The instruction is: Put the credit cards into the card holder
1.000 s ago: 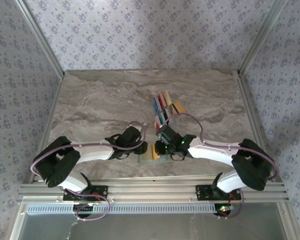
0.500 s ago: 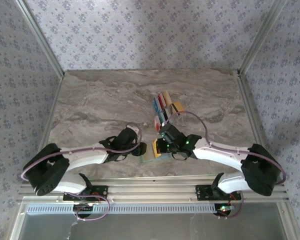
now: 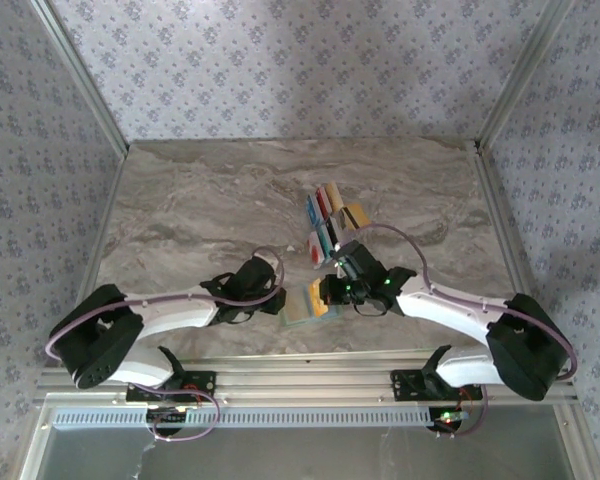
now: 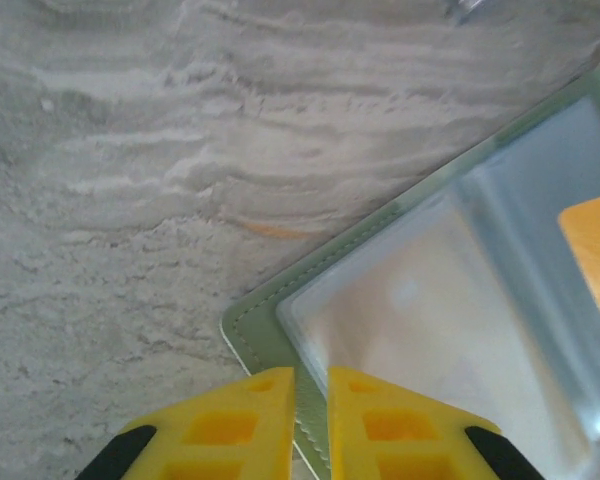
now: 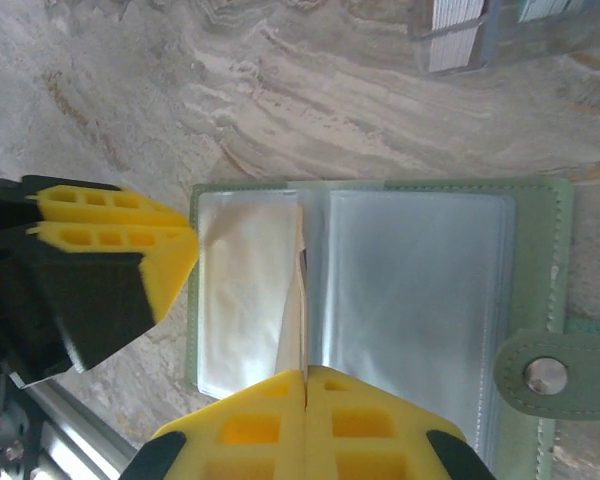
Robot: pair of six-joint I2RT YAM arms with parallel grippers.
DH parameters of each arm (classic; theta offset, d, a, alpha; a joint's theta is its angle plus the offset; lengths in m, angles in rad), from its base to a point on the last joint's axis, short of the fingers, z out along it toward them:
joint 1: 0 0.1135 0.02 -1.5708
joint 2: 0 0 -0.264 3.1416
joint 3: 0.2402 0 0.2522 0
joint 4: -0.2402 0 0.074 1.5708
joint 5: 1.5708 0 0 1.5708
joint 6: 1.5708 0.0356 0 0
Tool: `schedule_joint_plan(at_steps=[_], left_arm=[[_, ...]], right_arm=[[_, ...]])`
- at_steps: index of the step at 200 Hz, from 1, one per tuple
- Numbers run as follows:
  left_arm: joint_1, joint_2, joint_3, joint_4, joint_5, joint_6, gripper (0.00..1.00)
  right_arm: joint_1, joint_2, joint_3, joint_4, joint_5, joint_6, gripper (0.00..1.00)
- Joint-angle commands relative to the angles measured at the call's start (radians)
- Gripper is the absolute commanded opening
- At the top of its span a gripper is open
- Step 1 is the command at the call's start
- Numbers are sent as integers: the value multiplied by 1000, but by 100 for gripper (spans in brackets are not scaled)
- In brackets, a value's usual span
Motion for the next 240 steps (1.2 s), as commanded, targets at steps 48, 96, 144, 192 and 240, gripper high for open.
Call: schedule_joint_plan(at_steps=[48, 96, 144, 192, 240], left_arm=[[-6, 38, 25, -13, -38, 0, 14], [-7, 37, 25, -18, -40, 2, 14], [-6, 35, 22, -18, -41, 2, 14], [-6, 32, 20, -21, -42, 5, 14], [-6, 33, 21, -22, -42, 6, 14]], right_arm=[[-38, 62, -31, 60, -146, -17, 0], [-57, 92, -52, 112, -196, 0, 0], [-70, 137, -60, 163, -232, 13, 0], [-80, 159, -55, 162, -175, -7, 0], [-73, 211, -47, 197, -136, -15, 0]])
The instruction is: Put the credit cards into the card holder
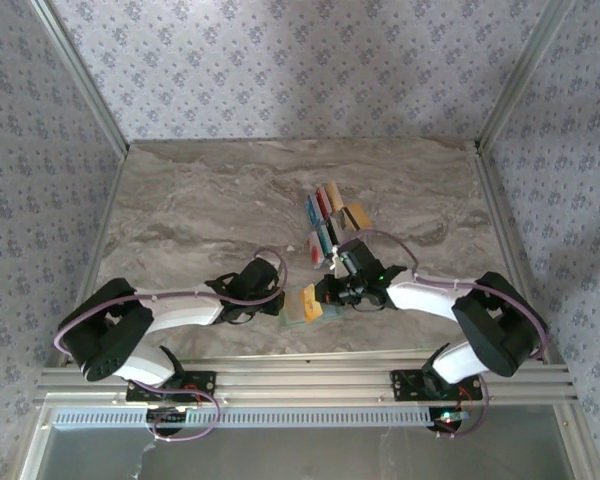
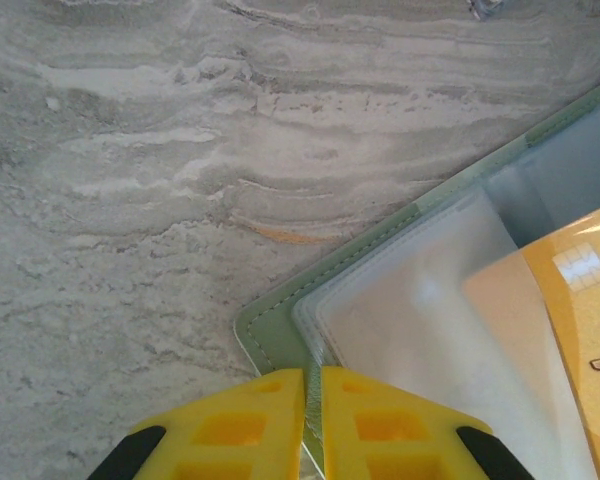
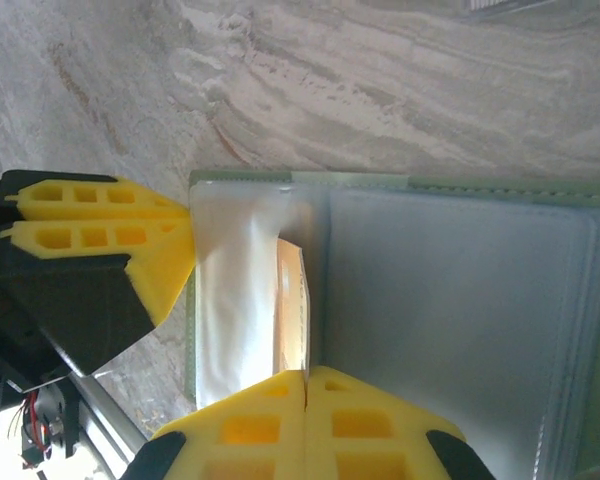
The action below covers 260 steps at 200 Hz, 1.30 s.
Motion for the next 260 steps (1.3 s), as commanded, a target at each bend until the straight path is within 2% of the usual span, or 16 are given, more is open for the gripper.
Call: schedule_joint_plan(at_steps=[1, 126, 237, 260], left_arm=[[-4, 13, 12, -23, -21, 6, 14], [-5, 11, 11, -25, -17, 6, 14], [-5, 23, 18, -14, -7, -1, 14], [-5, 24, 22, -14, -9, 2, 14]], right_arm=[[0, 47, 2, 0, 51, -18, 0], [86, 85, 25, 12, 193, -33, 0], [184, 155, 40, 147, 189, 28, 0], [191, 157, 43, 143, 189, 27, 8]])
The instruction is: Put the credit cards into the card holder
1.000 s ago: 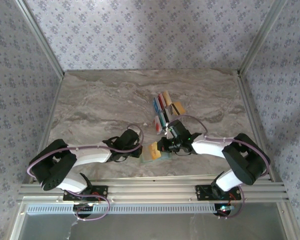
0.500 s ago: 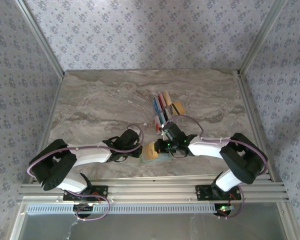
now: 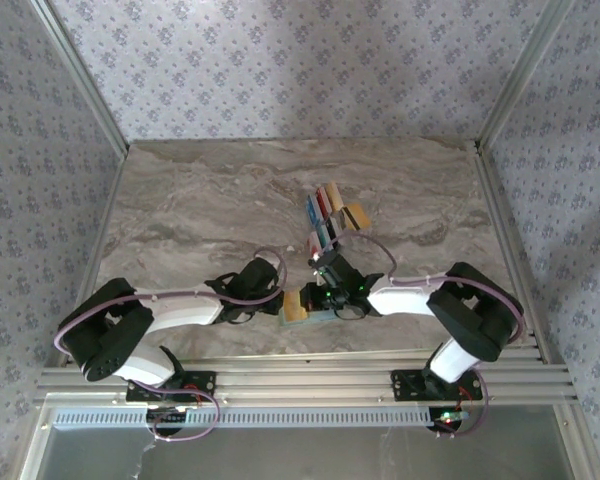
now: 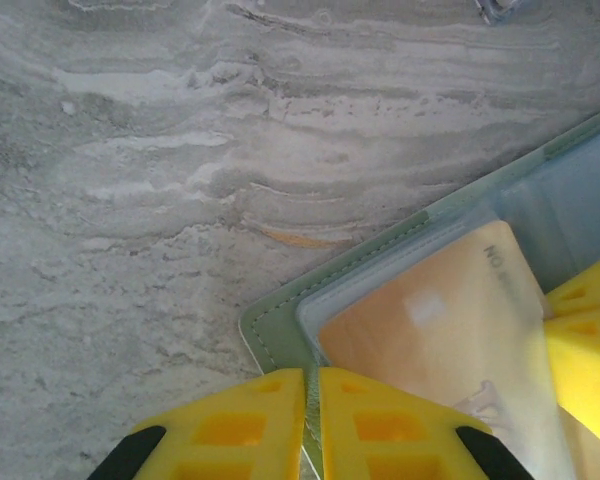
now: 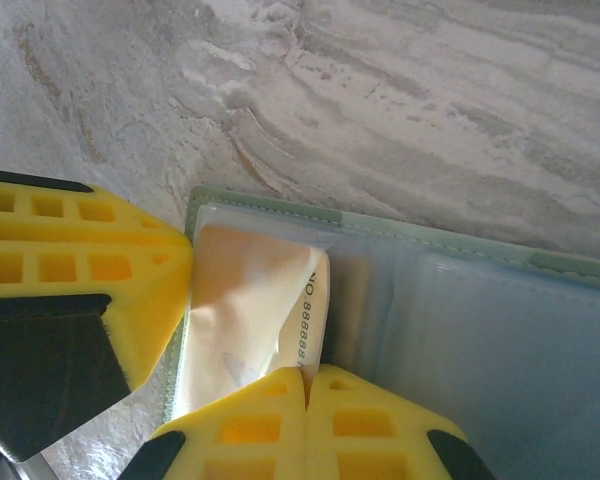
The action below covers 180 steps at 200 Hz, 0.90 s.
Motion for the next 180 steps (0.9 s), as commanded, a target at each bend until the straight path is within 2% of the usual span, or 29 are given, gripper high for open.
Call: schedule_joint_plan(at_steps=[1, 55, 82, 104, 133, 180], left_arm=[[-5, 24, 22, -14, -2, 3, 14], [-5, 28, 20, -13, -9, 5, 14], [-5, 30, 23, -10, -10, 9, 14], [-5, 45, 33, -8, -8, 13, 14], [-5, 53, 36, -4, -2, 12, 14], [-5, 50, 39, -8, -2, 13, 14]], right_arm=[[30, 32, 15, -6, 4, 2, 9], [35, -77, 54, -255, 137, -49, 43], [37, -121, 75, -359, 187, -75, 50], [43, -158, 91, -424, 249, -99, 51], [45, -159, 126, -492, 367, -102, 40], [43, -69, 206, -554, 456, -104, 40]])
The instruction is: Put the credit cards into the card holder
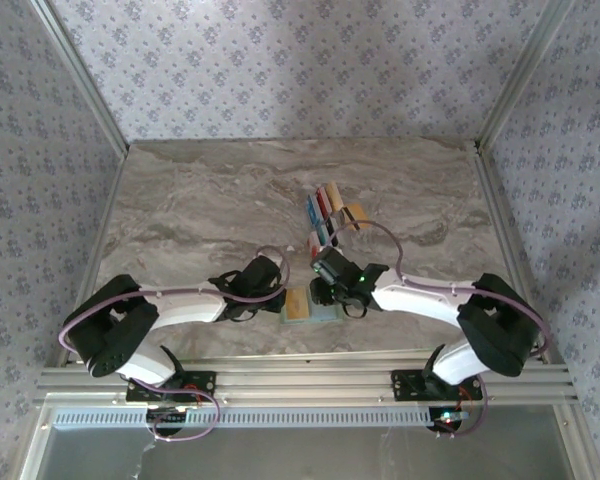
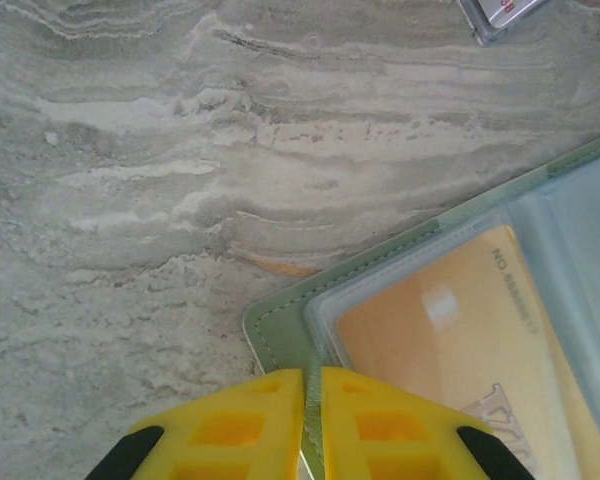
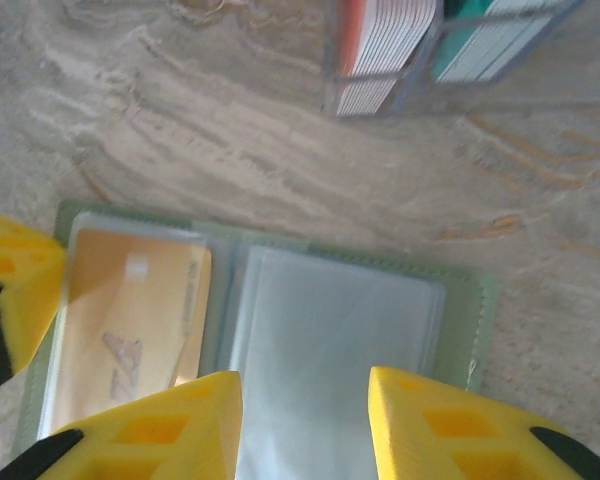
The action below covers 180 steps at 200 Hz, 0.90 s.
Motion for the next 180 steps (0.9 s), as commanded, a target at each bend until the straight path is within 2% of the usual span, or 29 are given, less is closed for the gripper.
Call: schedule_joint_plan(at_steps=[1, 64, 80, 102, 155, 180], left_arm=[[-6, 18, 14, -14, 1, 12, 14], [-5, 23, 20, -16, 3, 18, 14], [-5, 23, 24, -19, 3, 18, 14], [-5, 25, 26, -21, 2, 20, 14], [-6, 30, 27, -19, 5, 19, 14], [-5, 34, 22, -14, 5, 16, 14]], right_arm=[[4, 46, 48, -82, 95, -32, 41], [4, 142, 70, -58, 95, -68, 41], [8, 167, 67, -43, 87, -69, 39], [22, 181, 59, -38, 103, -65, 31], [48, 151, 61, -68, 164, -56, 1], [59, 124, 73, -76, 171, -61, 0]])
